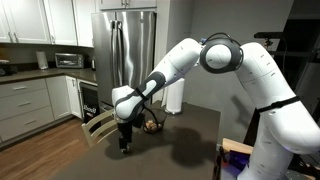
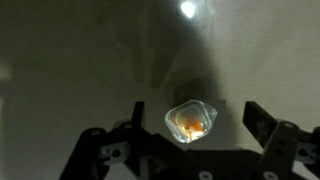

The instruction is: Move the basket to the right, pick up all the objects from the table and put them in the basket

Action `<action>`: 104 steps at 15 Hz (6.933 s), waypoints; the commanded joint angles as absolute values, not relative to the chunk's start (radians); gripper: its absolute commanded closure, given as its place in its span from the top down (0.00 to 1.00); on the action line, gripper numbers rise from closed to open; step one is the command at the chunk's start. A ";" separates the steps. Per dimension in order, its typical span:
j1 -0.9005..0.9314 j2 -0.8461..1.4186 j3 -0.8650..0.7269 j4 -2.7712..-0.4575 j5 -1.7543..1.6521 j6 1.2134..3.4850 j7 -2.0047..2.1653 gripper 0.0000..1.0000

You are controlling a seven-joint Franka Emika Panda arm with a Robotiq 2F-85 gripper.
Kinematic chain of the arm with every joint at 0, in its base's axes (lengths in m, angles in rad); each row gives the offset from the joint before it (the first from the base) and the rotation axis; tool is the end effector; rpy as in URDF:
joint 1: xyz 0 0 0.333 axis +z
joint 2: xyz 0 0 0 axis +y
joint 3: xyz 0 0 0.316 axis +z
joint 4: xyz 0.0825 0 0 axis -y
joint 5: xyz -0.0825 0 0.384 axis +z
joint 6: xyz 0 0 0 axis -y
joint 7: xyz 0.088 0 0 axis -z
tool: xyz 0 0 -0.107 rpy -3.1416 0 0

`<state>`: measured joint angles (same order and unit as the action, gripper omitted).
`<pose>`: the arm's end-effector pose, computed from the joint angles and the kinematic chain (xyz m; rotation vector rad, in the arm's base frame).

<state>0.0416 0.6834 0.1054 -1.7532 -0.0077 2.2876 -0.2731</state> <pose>0.6405 0.0902 0.1702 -2.9992 -0.6188 0.2165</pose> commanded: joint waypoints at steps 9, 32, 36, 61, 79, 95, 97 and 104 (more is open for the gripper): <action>0.036 0.734 0.115 -1.740 -0.036 2.387 -0.319 0.74; 0.056 0.553 0.073 -1.839 -0.060 2.436 -0.215 0.12; 0.054 0.503 0.048 -1.858 -0.061 2.445 -0.171 0.12; 0.028 0.282 -0.085 -2.138 -0.038 2.681 0.135 0.12; 0.005 0.220 -0.167 -2.246 -0.026 2.754 0.273 0.12; -0.043 0.179 -0.159 -2.223 0.021 2.655 0.285 0.99; -0.045 0.173 -0.157 -2.223 0.025 2.648 0.281 1.00; -0.047 0.158 -0.150 -2.211 0.025 2.559 0.264 1.00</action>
